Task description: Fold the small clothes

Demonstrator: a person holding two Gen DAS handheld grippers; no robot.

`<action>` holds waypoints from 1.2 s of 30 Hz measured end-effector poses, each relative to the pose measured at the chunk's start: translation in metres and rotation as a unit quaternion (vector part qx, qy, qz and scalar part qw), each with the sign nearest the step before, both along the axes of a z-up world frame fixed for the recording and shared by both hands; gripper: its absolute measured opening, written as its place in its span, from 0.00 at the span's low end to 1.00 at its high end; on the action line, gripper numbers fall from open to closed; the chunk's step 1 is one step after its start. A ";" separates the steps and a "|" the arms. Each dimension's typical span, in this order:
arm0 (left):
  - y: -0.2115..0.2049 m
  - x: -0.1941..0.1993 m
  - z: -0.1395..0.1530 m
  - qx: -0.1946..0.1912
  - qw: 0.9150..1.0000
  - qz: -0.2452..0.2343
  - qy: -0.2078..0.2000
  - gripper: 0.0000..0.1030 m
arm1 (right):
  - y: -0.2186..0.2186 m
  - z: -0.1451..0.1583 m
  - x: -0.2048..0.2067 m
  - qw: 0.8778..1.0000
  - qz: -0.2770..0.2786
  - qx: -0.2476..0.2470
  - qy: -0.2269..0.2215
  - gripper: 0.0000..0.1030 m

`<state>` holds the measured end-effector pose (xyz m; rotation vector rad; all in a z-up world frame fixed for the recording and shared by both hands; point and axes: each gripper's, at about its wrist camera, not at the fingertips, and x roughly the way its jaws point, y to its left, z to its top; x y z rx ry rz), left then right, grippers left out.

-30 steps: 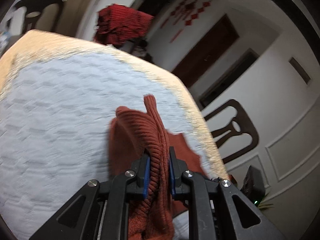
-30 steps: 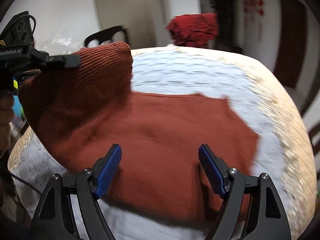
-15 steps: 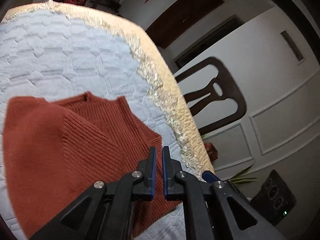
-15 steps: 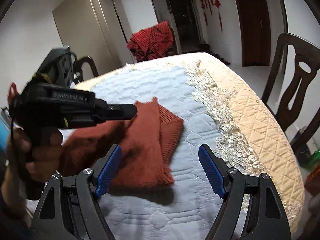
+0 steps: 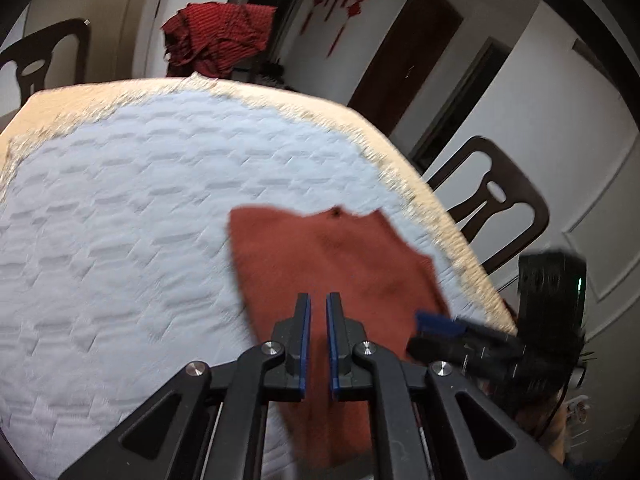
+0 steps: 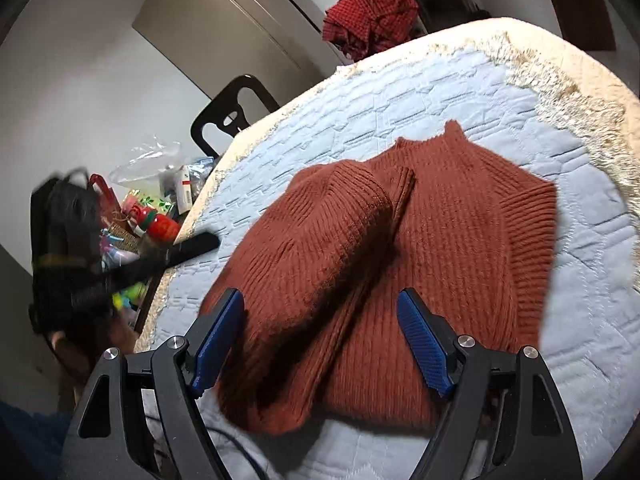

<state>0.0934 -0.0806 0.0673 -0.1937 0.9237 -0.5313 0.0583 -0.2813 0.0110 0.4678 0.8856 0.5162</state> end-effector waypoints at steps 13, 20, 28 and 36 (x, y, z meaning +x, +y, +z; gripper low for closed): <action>-0.003 -0.008 -0.018 0.012 1.000 0.001 -0.007 0.09 | 0.009 -0.007 0.031 0.999 0.030 0.018 0.025 0.22; -0.016 -0.009 -0.010 0.002 1.000 -0.015 -0.012 0.09 | -0.008 0.027 0.032 0.999 0.035 -0.006 -0.021 0.18; -0.062 -0.008 -0.021 0.000 0.997 -0.071 -0.007 0.09 | -0.059 0.023 0.051 0.999 0.004 -0.033 -0.006 0.18; -0.077 -0.010 -0.026 0.011 0.997 -0.080 -0.004 0.10 | -0.077 0.003 0.043 0.999 -0.027 -0.019 0.009 0.19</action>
